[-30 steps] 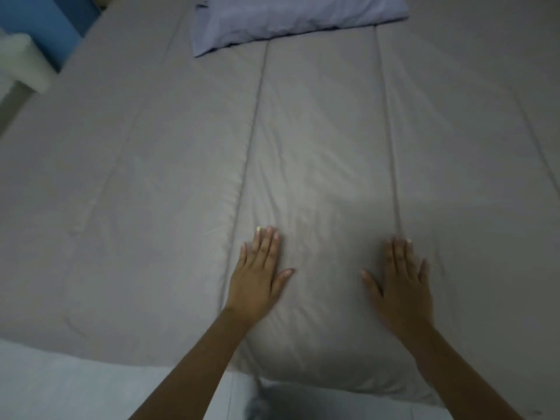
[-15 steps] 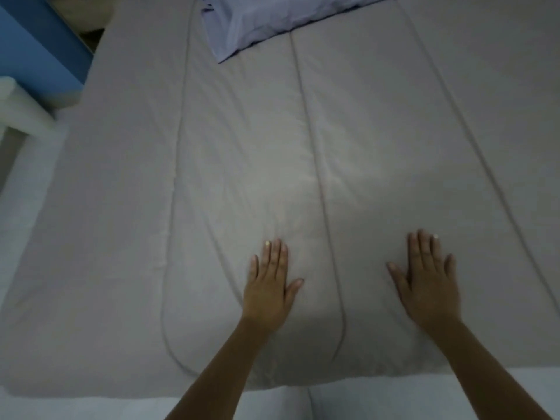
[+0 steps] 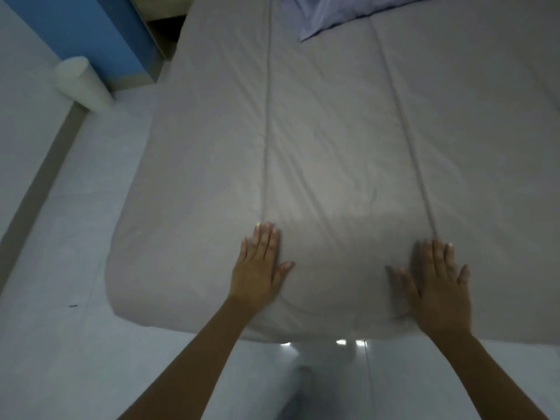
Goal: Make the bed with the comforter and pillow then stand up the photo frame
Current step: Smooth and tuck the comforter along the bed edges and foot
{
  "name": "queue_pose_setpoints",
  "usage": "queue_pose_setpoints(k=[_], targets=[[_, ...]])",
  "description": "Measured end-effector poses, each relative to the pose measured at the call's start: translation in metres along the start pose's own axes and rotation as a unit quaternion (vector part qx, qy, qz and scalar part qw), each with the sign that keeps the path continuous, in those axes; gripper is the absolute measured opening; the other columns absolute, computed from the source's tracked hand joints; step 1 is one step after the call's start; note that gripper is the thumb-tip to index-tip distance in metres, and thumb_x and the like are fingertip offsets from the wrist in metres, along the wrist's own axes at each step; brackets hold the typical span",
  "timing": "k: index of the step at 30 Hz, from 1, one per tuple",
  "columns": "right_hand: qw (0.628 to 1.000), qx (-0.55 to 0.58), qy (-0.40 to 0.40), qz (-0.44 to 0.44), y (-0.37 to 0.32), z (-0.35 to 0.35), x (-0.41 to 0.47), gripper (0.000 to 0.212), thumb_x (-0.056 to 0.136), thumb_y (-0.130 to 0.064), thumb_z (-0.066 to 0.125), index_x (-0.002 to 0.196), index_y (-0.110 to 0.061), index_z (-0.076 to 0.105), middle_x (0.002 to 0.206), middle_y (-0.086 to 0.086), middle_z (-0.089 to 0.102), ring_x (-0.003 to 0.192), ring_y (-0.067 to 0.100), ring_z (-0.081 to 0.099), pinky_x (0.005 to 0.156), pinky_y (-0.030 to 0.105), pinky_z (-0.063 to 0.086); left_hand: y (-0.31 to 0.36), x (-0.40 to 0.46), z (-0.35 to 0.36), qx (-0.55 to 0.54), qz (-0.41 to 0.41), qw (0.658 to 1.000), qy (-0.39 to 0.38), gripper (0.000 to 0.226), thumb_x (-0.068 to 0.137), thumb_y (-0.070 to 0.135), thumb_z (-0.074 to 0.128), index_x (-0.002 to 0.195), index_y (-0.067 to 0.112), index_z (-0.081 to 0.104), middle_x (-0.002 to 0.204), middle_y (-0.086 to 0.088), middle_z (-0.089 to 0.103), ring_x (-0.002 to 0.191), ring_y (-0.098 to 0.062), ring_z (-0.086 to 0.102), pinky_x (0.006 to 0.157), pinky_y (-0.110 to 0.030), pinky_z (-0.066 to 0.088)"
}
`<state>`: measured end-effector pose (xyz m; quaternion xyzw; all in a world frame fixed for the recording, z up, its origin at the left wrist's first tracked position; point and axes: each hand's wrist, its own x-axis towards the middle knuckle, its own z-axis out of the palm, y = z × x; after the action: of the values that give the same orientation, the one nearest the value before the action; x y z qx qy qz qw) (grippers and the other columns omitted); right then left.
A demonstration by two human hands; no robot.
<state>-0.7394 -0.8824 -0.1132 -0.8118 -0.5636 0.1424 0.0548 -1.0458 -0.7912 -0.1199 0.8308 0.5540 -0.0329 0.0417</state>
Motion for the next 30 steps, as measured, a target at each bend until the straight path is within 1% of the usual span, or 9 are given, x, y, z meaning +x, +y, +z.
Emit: queue_pose_setpoints(k=[4, 10, 12, 16, 18, 20, 22, 25, 30], targets=[[1.000, -0.014, 0.001, -0.006, -0.048, 0.013, -0.028, 0.092, 0.090, -0.068, -0.001, 0.148, -0.003, 0.026, 0.154, 0.017, 0.028, 0.143, 0.036, 0.024, 0.112, 0.058, 0.022, -0.058, -0.024, -0.006, 0.015, 0.006, 1.000, -0.016, 0.076, 0.097, 0.058, 0.014, 0.146, 0.005, 0.035, 0.154, -0.010, 0.033, 0.143, -0.028, 0.030, 0.112, -0.047, 0.029], [1.000, -0.008, 0.021, -0.001, -0.153, 0.029, -0.024, 0.098, 0.084, -0.072, -0.010, 0.151, -0.006, 0.017, 0.159, 0.010, 0.018, 0.147, 0.029, 0.014, 0.116, 0.052, 0.014, -0.149, -0.019, -0.018, 0.020, 0.038, 0.999, 0.001, 0.078, 0.097, 0.058, 0.011, 0.144, 0.003, 0.041, 0.150, -0.014, 0.039, 0.140, -0.031, 0.036, 0.110, -0.050, 0.030], [1.000, -0.005, 0.030, -0.002, -0.197, 0.040, -0.019, 0.100, 0.081, -0.074, -0.012, 0.152, -0.007, 0.014, 0.160, 0.008, 0.014, 0.148, 0.027, 0.009, 0.117, 0.051, 0.010, -0.184, -0.015, -0.017, 0.020, 0.053, 0.998, 0.010, 0.077, 0.098, 0.058, 0.011, 0.144, 0.004, 0.041, 0.151, -0.013, 0.038, 0.140, -0.032, 0.035, 0.109, -0.055, 0.029], [0.999, 0.012, 0.027, -0.019, -0.300, 0.067, 0.001, 0.095, 0.081, -0.072, -0.006, 0.153, -0.012, 0.006, 0.161, 0.005, 0.004, 0.149, 0.024, -0.002, 0.118, 0.045, 0.000, -0.258, 0.001, -0.008, 0.049, 0.081, 0.995, 0.015, 0.069, 0.092, 0.063, 0.025, 0.148, 0.025, 0.035, 0.157, -0.002, 0.028, 0.146, -0.036, 0.019, 0.105, -0.071, 0.015], [0.999, 0.017, 0.035, -0.027, -0.347, 0.090, 0.011, 0.087, 0.086, -0.067, 0.003, 0.153, -0.013, 0.009, 0.161, 0.002, 0.005, 0.149, 0.024, 0.000, 0.118, 0.045, 0.001, -0.287, 0.008, 0.002, 0.050, 0.072, 0.996, -0.003, 0.067, 0.090, 0.068, 0.024, 0.149, 0.036, 0.029, 0.159, 0.001, 0.022, 0.147, -0.038, 0.013, 0.103, -0.074, 0.008], [0.999, -0.002, 0.006, -0.035, -0.379, 0.121, 0.011, 0.081, 0.087, -0.064, 0.004, 0.153, -0.017, 0.006, 0.161, -0.002, 0.001, 0.149, 0.023, -0.003, 0.119, 0.046, -0.001, -0.302, 0.008, 0.016, 0.033, 0.066, 0.997, -0.030, 0.062, 0.091, 0.065, 0.021, 0.148, 0.041, 0.027, 0.160, 0.001, 0.018, 0.147, -0.038, 0.012, 0.103, -0.075, 0.007], [0.999, -0.039, -0.029, -0.020, -0.390, 0.145, 0.002, 0.082, 0.085, -0.062, -0.003, 0.153, -0.019, 0.001, 0.161, -0.001, -0.003, 0.149, 0.022, -0.006, 0.120, 0.047, -0.001, -0.304, 0.002, 0.025, -0.005, 0.070, 0.996, -0.055, 0.054, 0.095, 0.052, 0.022, 0.146, 0.038, 0.035, 0.158, 0.000, 0.026, 0.145, -0.038, 0.021, 0.105, -0.072, 0.016], [0.997, -0.060, -0.047, 0.003, -0.392, 0.140, 0.000, 0.085, 0.081, -0.064, -0.008, 0.153, -0.019, -0.005, 0.161, -0.002, -0.007, 0.149, 0.020, -0.008, 0.119, 0.045, -0.002, -0.302, -0.004, 0.020, -0.040, 0.076, 0.995, -0.048, 0.049, 0.095, 0.038, 0.029, 0.139, 0.031, 0.050, 0.150, -0.003, 0.043, 0.138, -0.038, 0.037, 0.103, -0.063, 0.035], [0.993, -0.080, -0.077, 0.026, -0.390, 0.128, -0.010, 0.081, 0.086, -0.064, -0.003, 0.152, -0.018, -0.010, 0.161, 0.000, -0.012, 0.148, 0.021, -0.011, 0.121, 0.044, -0.001, -0.313, -0.012, 0.021, -0.023, 0.092, 0.995, -0.030, 0.059, 0.094, 0.047, 0.028, 0.145, 0.021, 0.042, 0.153, -0.006, 0.038, 0.140, -0.032, 0.036, 0.107, -0.054, 0.033]])
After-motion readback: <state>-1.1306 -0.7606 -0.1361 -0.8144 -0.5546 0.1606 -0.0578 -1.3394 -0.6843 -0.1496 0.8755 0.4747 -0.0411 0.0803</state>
